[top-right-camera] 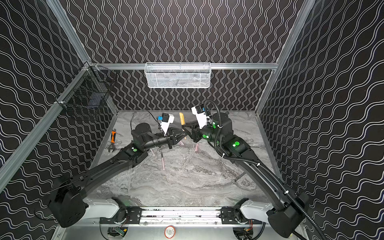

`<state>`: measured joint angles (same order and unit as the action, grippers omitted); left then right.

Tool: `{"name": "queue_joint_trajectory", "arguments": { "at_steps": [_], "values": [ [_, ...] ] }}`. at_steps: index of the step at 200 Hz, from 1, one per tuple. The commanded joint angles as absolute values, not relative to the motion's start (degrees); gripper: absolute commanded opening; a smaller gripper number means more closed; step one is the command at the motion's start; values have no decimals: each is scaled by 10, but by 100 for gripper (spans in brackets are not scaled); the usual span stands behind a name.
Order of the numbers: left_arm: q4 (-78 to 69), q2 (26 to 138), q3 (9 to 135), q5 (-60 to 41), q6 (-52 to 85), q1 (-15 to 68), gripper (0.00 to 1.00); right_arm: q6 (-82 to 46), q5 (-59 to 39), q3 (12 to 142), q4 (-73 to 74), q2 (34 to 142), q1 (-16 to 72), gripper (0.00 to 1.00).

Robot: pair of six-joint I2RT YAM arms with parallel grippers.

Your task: Insert the pens into the pen caps

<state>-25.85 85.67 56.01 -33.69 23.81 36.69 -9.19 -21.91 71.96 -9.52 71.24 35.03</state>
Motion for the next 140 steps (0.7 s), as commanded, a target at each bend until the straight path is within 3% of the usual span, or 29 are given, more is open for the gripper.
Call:
{"name": "queue_joint_trajectory", "arguments": {
  "at_steps": [1, 30, 65, 109, 140],
  "values": [
    [-288, 857, 563, -352, 246, 362, 0, -100, -255, 720, -86, 720, 352, 31],
    [-284, 851, 557, -347, 240, 362, 0, -103, -259, 717, -79, 720, 352, 18],
    [-292, 858, 559, -355, 251, 362, 0, -121, -274, 713, -58, 715, 353, 11],
    [-288, 848, 551, -331, 256, 363, 59, -172, -264, 712, -1, 717, 352, 10],
    [-272, 822, 536, -279, 238, 362, 81, -170, -223, 761, -33, 740, 324, 10]
  ]
}}
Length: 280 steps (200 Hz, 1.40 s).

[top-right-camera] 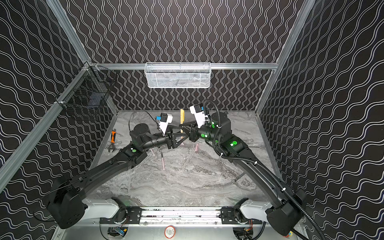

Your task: Insert the pens into the pen caps

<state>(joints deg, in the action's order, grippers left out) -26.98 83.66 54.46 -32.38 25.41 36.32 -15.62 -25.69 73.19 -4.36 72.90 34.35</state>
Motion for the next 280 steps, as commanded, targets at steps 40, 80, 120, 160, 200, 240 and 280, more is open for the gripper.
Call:
{"name": "queue_joint_trajectory", "arguments": {
  "at_steps": [40, 80, 120, 160, 200, 240, 280],
  "values": [
    [-187, 776, 530, -70, 218, 362, 84, -170, -178, 767, -120, 785, 228, 10],
    [-11, 809, 594, 115, 235, 359, 83, -180, -93, 741, -225, 904, 176, 11],
    [-7, 818, 594, 108, 242, 354, 82, -190, -47, 769, -277, 1029, 153, 11],
    [-5, 821, 598, 105, 238, 353, 82, -191, -31, 800, -293, 1129, 150, 12],
    [-5, 821, 598, 109, 234, 353, 82, -192, -14, 828, -309, 1171, 150, 14],
    [-5, 821, 597, 111, 233, 352, 82, -194, -18, 837, -321, 1185, 152, 21],
    [-3, 824, 598, 115, 233, 351, 82, -201, -30, 843, -322, 1185, 152, 26]
  ]
}}
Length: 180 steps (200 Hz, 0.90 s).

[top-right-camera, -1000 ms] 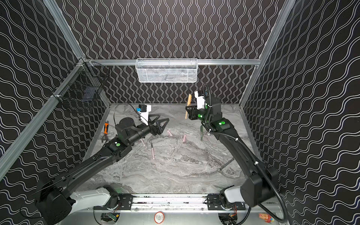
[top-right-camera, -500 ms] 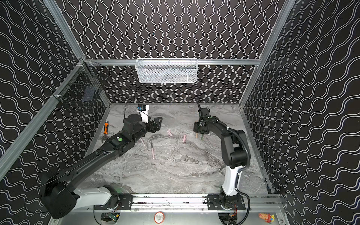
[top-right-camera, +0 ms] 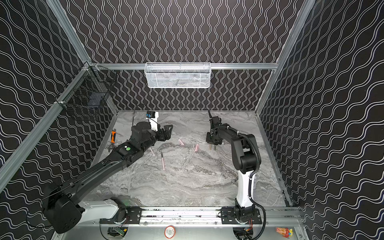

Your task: Insert the pens into the pen caps

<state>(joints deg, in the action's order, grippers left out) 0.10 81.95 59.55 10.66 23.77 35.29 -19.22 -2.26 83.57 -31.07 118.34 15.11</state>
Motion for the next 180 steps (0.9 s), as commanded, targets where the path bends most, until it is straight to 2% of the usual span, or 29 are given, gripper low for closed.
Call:
{"name": "queue_joint_trajectory", "arguments": {
  "at_steps": [1, 57, 102, 139, 158, 180],
  "values": [
    [-3, 824, 598, 115, 232, 351, 82, -201, -31, 842, -322, 1185, 152, 26],
    [1, 824, 601, 119, 226, 349, 82, -210, -43, 848, -325, 1130, 153, 37],
    [3, 832, 600, 147, 227, 345, 82, -217, -37, 840, -324, 1036, 171, 39],
    [75, 851, 629, 240, 251, 340, 77, -242, -45, 756, -266, 949, 218, 40],
    [116, 837, 615, 228, 309, 309, 71, -255, -57, 699, -224, 905, 238, 41],
    [157, 813, 589, 194, 324, 287, 70, -252, -71, 650, -192, 865, 247, 43]
  ]
}}
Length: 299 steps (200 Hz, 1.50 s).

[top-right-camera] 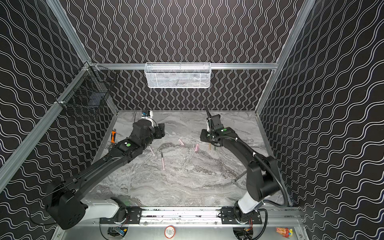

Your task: Insert the pens into the pen caps

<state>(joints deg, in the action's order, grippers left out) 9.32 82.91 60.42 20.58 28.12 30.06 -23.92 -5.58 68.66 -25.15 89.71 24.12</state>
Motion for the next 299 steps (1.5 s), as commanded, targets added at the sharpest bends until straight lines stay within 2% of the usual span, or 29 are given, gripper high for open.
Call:
{"name": "queue_joint_trajectory", "arguments": {
  "at_steps": [1, 31, 64, 74, 105, 119, 186, 239, 299],
  "values": [
    [161, 813, 588, 192, 324, 286, 70, -251, -71, 647, -190, 863, 247, 43],
    [256, 830, 589, 126, 308, 283, 74, -255, -54, 609, -171, 833, 271, 43],
    [306, 890, 581, 67, 291, 284, 72, -280, -69, 548, -109, 806, 271, 45],
    [313, 912, 580, 49, 289, 284, 70, -289, -68, 543, -102, 806, 271, 46],
    [310, 977, 587, 25, 283, 283, 52, -291, -72, 548, -118, 820, 271, 47],
    [290, 993, 585, 14, 291, 285, 50, -288, -70, 540, -112, 811, 274, 46],
    [302, 1011, 598, 31, 284, 300, 52, -305, -71, 466, -59, 789, 281, 47],
    [325, 1045, 634, 49, 282, 313, 53, -280, -68, 487, -60, 819, 280, 46],
    [330, 1063, 634, 50, 277, 314, 48, -279, -65, 497, -53, 828, 279, 46]
  ]
}}
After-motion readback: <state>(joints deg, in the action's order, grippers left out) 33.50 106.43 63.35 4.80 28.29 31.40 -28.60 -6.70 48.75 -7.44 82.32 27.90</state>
